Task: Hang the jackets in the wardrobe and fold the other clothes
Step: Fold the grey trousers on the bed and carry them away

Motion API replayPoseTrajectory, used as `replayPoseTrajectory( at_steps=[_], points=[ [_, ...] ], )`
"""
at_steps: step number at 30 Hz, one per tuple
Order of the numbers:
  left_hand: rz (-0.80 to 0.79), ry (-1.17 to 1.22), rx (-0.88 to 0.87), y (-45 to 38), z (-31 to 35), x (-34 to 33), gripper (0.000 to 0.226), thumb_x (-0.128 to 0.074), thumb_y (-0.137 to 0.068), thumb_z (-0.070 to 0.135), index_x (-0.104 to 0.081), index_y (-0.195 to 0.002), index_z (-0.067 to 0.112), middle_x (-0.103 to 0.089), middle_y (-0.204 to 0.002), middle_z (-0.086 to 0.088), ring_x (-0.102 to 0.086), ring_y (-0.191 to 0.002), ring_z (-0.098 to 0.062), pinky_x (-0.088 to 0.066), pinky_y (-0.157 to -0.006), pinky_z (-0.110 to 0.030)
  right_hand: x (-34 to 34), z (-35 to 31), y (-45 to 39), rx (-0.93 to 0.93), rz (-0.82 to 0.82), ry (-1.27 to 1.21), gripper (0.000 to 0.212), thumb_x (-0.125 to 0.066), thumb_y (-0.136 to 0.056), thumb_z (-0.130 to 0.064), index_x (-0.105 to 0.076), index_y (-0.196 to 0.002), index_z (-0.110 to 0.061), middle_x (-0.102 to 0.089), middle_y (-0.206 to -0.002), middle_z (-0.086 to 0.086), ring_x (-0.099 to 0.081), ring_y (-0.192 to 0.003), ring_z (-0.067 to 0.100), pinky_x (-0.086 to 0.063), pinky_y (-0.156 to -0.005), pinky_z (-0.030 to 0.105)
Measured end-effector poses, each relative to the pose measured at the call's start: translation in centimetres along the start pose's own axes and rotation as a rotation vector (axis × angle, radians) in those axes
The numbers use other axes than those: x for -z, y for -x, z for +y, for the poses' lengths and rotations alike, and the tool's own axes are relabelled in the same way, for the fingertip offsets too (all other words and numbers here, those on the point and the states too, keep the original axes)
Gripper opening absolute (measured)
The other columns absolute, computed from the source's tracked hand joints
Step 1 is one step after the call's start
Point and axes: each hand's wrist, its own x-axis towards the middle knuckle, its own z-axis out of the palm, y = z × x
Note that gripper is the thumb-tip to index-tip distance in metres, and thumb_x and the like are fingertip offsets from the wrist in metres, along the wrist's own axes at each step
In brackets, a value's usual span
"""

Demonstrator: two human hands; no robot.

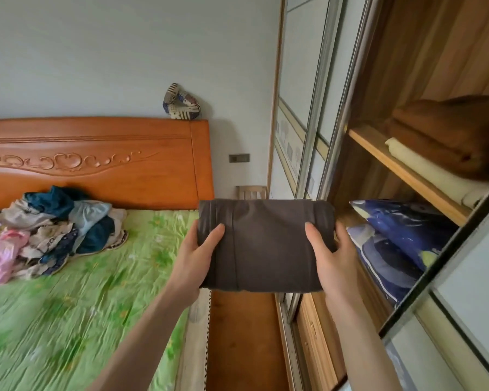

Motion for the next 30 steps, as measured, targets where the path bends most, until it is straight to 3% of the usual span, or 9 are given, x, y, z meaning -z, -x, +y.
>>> replayPoseTrajectory(
  at_steps=[2, 4, 7, 11, 16, 20, 22, 26, 30],
  points=[
    [-0.003, -0.002, -0.014, -2.6, 0.4, -0.9, 0.038, -0.069, -0.099, 0.038, -0.059, -0.135, 0.041, -0.071, -0.122, 0.015, -0.071, -0.108, -0.006, -0.057, -0.085, -0.027, -0.5, 0.1, -2.5, 0.019, 0.011, 0.003, 0.024, -0.067, -0.096, -0.046, -0.055, -0.117, -0.047, -0.052, -0.108, -0.035, -0.056, -0.1, -0.002, -0.048, -0.083, 0.023],
    [-0.012, -0.031, -0.032, -4.7, 0.6, -1.7, 0.041, -0.069, -0.099, 0.038, -0.058, -0.139, 0.037, -0.071, -0.125, 0.012, -0.069, -0.112, -0.009, -0.058, -0.089, -0.031, -0.9, 0.5, -4.3, 0.045, 0.051, 0.034, 0.032, -0.068, -0.096, -0.045, -0.059, -0.126, -0.038, -0.06, -0.114, -0.025, -0.06, -0.107, 0.002, -0.05, -0.084, 0.023],
    [-0.016, -0.061, -0.053, -7.6, 1.0, -3.1, 0.046, -0.069, -0.098, 0.04, -0.057, -0.142, 0.033, -0.07, -0.127, 0.009, -0.068, -0.114, -0.012, -0.058, -0.092, -0.033, -1.2, 0.2, -6.7, 0.071, 0.109, 0.055, 0.049, -0.068, -0.097, -0.043, -0.058, -0.142, -0.027, -0.063, -0.127, -0.012, -0.059, -0.116, 0.007, -0.052, -0.097, 0.032],
    [-0.059, -0.044, -0.039, -11.3, 1.9, -5.5, 0.044, -0.071, -0.096, 0.042, -0.06, -0.137, 0.031, -0.072, -0.123, 0.008, -0.07, -0.11, -0.013, -0.059, -0.09, -0.033, -0.9, -0.9, -9.7, 0.081, 0.149, 0.03, 0.035, -0.068, -0.097, -0.043, -0.06, -0.13, -0.036, -0.058, -0.112, -0.03, -0.055, -0.1, -0.01, -0.046, -0.085, 0.02],
    [-0.173, -0.045, 0.01, -16.6, 3.7, -8.8, 0.036, -0.07, -0.095, 0.045, -0.06, -0.128, 0.033, -0.071, -0.118, 0.005, -0.071, -0.106, -0.017, -0.059, -0.086, -0.035, 0.2, -2.6, -13.5, 0.052, 0.176, 0.014, 0.026, -0.068, -0.096, -0.046, -0.06, -0.121, -0.046, -0.061, -0.115, -0.026, -0.058, -0.108, -0.003, -0.052, -0.095, 0.033],
    [-0.311, -0.071, 0.034, -21.8, 5.8, -11.8, 0.04, -0.066, -0.098, 0.046, -0.055, -0.132, 0.029, -0.068, -0.118, 0.003, -0.069, -0.104, -0.019, -0.055, -0.076, -0.031, 0.6, -4.1, -16.6, 0.069, 0.222, 0.062, 0.051, -0.069, -0.095, -0.046, -0.053, -0.142, -0.038, -0.061, -0.132, -0.016, -0.059, -0.121, 0.007, -0.051, -0.104, 0.039],
    [-0.389, -0.077, 0.032, -24.3, 6.9, -13.2, 0.039, -0.066, -0.098, 0.045, -0.057, -0.131, 0.027, -0.07, -0.117, 0.001, -0.071, -0.104, -0.02, -0.057, -0.08, -0.034, 0.3, -4.6, -18.2, 0.084, 0.27, 0.065, 0.055, -0.071, -0.094, -0.044, -0.052, -0.145, -0.037, -0.06, -0.134, -0.017, -0.058, -0.122, 0.005, -0.051, -0.101, 0.034],
    [-0.49, -0.046, 0.03, -29.1, 8.4, -15.4, 0.036, -0.068, -0.098, 0.042, -0.065, -0.129, 0.024, -0.078, -0.113, 0.0, -0.076, -0.1, -0.02, -0.059, -0.085, -0.038, -0.9, -6.2, -21.2, 0.081, 0.353, 0.026, 0.045, -0.072, -0.094, -0.039, -0.055, -0.136, -0.04, -0.06, -0.124, -0.023, -0.058, -0.114, -0.004, -0.047, -0.079, 0.016],
    [-0.601, -0.009, 0.058, -32.4, 9.5, -17.5, 0.031, -0.067, -0.1, 0.037, -0.069, -0.126, 0.02, -0.08, -0.11, -0.002, -0.077, -0.103, -0.024, -0.058, -0.086, -0.041, -1.3, -7.9, -22.7, 0.083, 0.441, -0.001, 0.041, -0.074, -0.093, -0.039, -0.058, -0.131, -0.042, -0.062, -0.119, -0.027, -0.061, -0.108, -0.006, -0.051, -0.084, 0.02]
  ],
)
